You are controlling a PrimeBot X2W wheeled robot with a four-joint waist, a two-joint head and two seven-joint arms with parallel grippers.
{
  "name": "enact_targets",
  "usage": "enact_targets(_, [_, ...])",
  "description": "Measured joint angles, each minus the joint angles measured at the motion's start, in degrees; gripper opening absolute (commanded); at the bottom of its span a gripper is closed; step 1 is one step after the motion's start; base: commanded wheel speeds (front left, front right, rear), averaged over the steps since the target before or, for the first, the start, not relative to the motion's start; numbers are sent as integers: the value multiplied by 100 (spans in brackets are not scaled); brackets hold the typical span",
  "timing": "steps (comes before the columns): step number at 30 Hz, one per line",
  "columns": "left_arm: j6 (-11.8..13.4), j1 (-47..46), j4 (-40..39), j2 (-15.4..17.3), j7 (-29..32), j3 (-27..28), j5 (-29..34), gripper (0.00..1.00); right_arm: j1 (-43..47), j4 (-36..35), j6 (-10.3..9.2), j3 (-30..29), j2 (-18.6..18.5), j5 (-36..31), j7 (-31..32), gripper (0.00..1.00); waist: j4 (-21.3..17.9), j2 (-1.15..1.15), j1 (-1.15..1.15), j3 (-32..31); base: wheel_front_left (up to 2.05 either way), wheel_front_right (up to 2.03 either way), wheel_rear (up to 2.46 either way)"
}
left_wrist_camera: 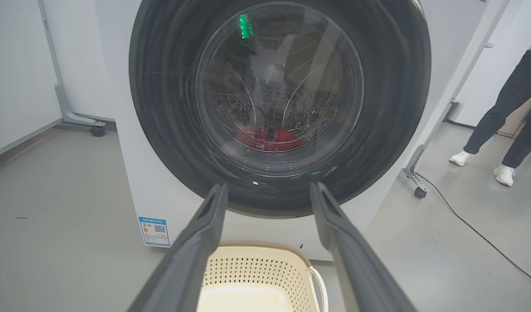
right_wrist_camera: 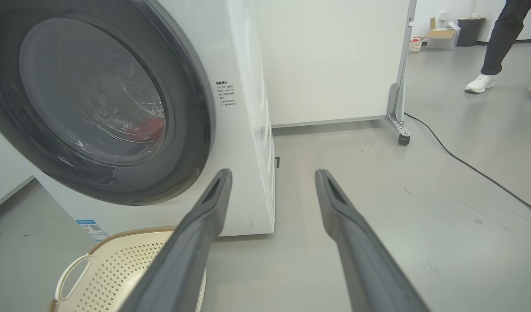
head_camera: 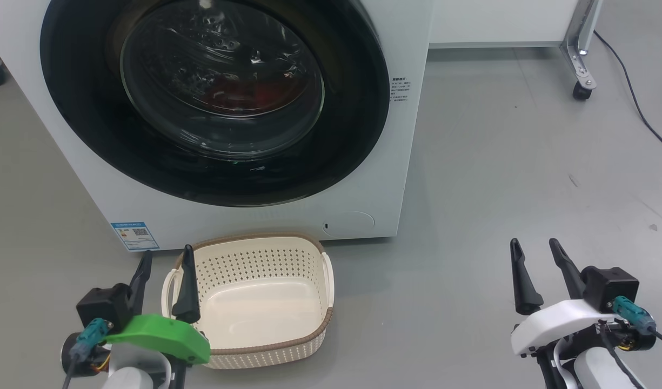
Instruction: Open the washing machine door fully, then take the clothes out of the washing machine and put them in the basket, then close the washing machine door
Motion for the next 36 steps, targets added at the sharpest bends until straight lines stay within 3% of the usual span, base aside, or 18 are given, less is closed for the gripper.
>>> enact_targets(14, [105, 1, 71, -57, -216, -132, 810, 100, 0, -60, -148, 177, 4, -881, -223, 100, -5, 0, 0, -9, 0, 0, 0])
enact_targets(36, [107, 5, 304, -159, -216, -49, 845, 100, 1, -64, -154, 13, 130, -937, -223, 100, -9, 0, 0, 2, 0, 0, 0])
